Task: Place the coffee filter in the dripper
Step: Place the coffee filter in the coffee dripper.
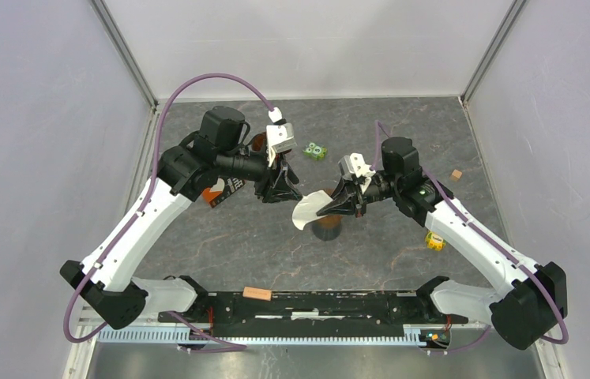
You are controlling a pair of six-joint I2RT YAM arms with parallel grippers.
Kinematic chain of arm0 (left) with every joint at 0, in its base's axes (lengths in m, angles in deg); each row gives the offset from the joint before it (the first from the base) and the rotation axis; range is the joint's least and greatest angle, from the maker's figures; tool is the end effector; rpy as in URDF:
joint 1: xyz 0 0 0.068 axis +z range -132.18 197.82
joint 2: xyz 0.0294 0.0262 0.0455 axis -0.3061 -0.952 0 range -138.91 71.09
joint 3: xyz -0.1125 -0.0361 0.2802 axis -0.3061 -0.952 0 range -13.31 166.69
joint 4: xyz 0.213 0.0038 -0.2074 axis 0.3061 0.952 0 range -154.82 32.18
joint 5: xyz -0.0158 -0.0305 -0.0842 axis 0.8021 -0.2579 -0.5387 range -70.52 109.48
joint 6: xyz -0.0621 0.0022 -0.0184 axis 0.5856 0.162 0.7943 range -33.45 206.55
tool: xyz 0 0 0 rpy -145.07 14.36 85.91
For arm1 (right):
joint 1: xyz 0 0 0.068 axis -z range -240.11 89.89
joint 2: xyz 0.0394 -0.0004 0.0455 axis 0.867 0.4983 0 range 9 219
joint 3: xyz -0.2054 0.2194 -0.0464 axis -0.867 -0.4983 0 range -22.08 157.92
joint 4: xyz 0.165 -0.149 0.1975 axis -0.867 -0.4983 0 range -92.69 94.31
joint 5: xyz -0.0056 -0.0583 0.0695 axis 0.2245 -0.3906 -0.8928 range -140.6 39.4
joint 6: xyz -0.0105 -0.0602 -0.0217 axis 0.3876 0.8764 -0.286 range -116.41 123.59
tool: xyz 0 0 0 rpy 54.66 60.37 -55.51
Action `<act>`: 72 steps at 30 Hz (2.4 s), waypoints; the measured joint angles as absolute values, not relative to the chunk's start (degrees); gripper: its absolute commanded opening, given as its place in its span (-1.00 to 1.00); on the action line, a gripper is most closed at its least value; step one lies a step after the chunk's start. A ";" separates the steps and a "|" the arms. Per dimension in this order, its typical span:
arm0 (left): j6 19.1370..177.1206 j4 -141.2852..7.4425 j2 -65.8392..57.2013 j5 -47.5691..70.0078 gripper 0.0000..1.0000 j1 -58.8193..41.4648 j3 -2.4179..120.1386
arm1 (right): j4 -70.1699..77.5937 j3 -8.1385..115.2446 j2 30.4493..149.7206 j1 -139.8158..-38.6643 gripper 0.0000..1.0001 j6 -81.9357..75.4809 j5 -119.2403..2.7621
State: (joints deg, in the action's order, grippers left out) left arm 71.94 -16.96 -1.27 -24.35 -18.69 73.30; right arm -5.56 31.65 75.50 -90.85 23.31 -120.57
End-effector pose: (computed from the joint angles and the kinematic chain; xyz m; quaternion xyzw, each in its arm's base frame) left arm 0.2056 -0.1958 0.4625 0.5119 0.6615 -0.4062 0.3679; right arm 0.2123 0.1817 0.3460 -0.5782 0.4812 0.5185 0.4065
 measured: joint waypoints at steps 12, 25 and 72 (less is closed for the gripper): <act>71.92 -16.98 -1.29 -24.62 0.08 -19.28 73.30 | -2.33 31.44 75.50 -90.83 -1.00 20.03 -121.29; 71.41 -16.96 -1.38 -23.59 0.07 -19.65 73.30 | -1.63 30.58 75.61 -90.75 -1.00 20.14 -121.29; 65.60 -16.74 -0.57 -24.46 0.01 -22.01 69.85 | -10.54 30.58 76.97 -90.72 -1.00 30.81 -122.67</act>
State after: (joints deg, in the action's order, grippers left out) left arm 65.60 -16.74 -0.57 -24.46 -22.01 69.85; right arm -10.54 30.58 76.97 -90.72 30.81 -122.67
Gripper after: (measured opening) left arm 0.511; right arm 0.007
